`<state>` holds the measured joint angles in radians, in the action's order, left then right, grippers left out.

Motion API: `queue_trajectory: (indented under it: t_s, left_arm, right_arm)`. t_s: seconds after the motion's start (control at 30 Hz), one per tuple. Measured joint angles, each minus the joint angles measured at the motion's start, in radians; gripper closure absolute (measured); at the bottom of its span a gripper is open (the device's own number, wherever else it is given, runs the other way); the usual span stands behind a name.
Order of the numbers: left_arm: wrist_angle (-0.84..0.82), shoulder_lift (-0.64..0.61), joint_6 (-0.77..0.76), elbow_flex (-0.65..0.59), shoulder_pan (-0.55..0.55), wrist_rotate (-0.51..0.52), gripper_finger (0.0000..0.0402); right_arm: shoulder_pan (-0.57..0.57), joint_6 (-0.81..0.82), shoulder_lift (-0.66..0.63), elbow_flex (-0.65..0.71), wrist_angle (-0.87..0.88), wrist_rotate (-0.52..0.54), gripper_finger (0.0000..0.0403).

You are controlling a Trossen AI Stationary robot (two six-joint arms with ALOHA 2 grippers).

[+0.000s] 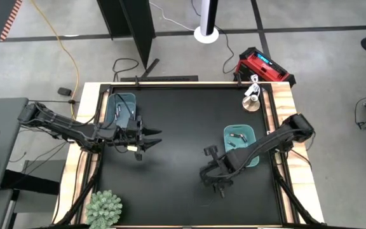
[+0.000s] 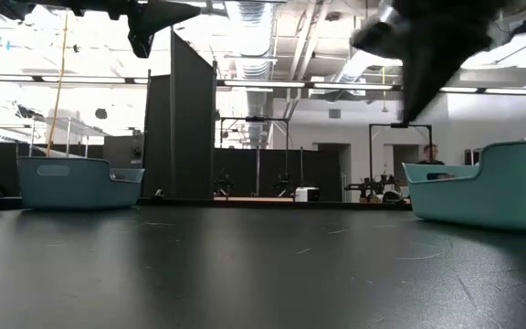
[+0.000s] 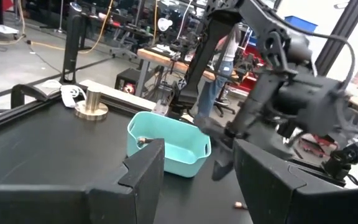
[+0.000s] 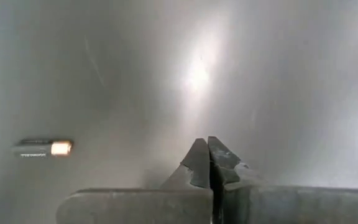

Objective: Sort batteries
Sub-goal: Put the brown battery into the green bin

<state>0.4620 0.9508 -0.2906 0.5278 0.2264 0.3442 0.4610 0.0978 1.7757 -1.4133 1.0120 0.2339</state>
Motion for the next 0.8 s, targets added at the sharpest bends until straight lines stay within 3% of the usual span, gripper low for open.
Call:
queue_trajectory:
  t_s: [0.17, 0.43, 0.53, 0.8]
  left_arm:
    - [-0.001, 0.0, 0.004, 0.0, 0.0, 0.0, 0.0217]
    - [-0.002, 0.0, 0.006, 0.0, 0.0, 0.0, 0.0217]
    - [-0.001, 0.0, -0.002, 0.0, 0.0, 0.0, 0.0217]
    - [-0.001, 0.0, -0.004, 0.0, 0.0, 0.0, 0.0217]
  right_arm:
    - [0.053, 0.185, -0.019, 0.109, -0.003, -0.095, 0.0383]
    - [0.248, 0.498, -0.02, 0.148, -0.014, -0.105, 0.0236]
    - [0.339, 0.685, -0.021, 0.169, -0.012, -0.118, 0.0199]
    - [0.501, 1.221, -0.023, 0.307, -0.056, -0.133, 0.0187]
